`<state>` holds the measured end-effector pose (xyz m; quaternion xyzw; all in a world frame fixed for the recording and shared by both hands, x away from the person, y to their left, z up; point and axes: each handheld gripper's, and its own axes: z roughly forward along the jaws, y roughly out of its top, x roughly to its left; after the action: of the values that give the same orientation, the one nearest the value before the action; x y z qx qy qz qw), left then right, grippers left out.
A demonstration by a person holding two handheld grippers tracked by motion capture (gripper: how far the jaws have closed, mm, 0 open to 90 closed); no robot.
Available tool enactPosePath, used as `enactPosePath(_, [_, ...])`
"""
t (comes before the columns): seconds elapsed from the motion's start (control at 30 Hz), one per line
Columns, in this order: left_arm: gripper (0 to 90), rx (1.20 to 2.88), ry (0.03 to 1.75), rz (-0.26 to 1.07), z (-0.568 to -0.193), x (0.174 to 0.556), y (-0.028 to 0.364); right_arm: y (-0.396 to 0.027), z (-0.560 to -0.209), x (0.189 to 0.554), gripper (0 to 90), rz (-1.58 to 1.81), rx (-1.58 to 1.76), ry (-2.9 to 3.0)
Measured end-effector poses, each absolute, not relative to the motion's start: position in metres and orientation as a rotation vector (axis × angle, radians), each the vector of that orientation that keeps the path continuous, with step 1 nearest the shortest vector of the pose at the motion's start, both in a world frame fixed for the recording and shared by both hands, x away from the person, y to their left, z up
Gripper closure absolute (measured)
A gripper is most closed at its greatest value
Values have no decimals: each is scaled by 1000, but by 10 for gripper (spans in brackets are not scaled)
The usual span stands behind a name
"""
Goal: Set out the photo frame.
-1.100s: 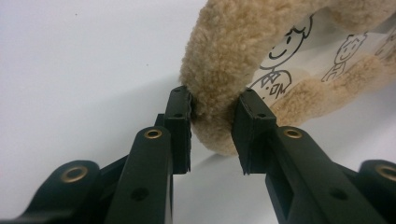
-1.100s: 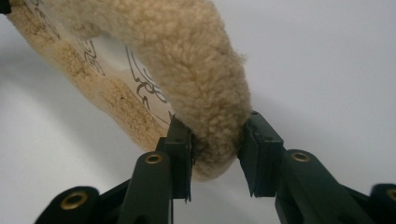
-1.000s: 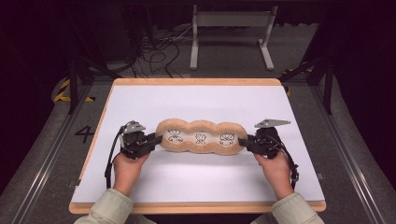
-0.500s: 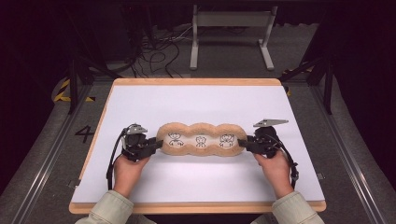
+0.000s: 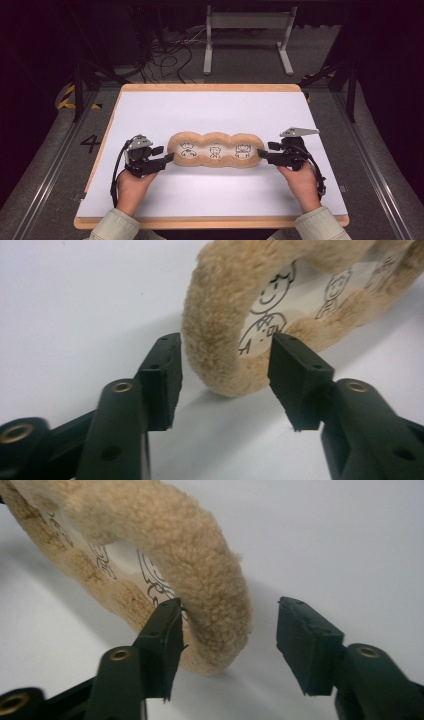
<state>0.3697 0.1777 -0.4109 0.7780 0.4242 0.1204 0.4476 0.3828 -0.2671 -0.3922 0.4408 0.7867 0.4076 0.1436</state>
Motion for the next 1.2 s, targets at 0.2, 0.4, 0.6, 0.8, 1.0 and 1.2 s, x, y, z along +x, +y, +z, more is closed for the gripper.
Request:
enactPosePath(0.2, [380, 1902, 1006, 342, -401, 356, 187, -279, -381, 373, 276, 1202, 1184, 2247])
enactPosePath(0.4, [329, 1880, 997, 358, -395, 345, 206, -292, -373, 368, 147, 1225, 1121, 2255])
enactPosePath(0.6, [295, 1860, 1024, 369, -399, 342, 224, -303, -373, 363, 41, 1249, 1085, 2270])
enactPosePath(0.8, [260, 1851, 1025, 375, -409, 342, 240, -318, -376, 358, 0, 1275, 1050, 2266])
enactPosePath(1.0, [261, 1846, 1028, 344, -421, 342, 253, -330, -384, 355, 0, 1276, 1030, 2257])
enactPosePath(1.2, [269, 1842, 1126, 299, -438, 348, 262, -341, -398, 355, 2, 1261, 1040, 2231])
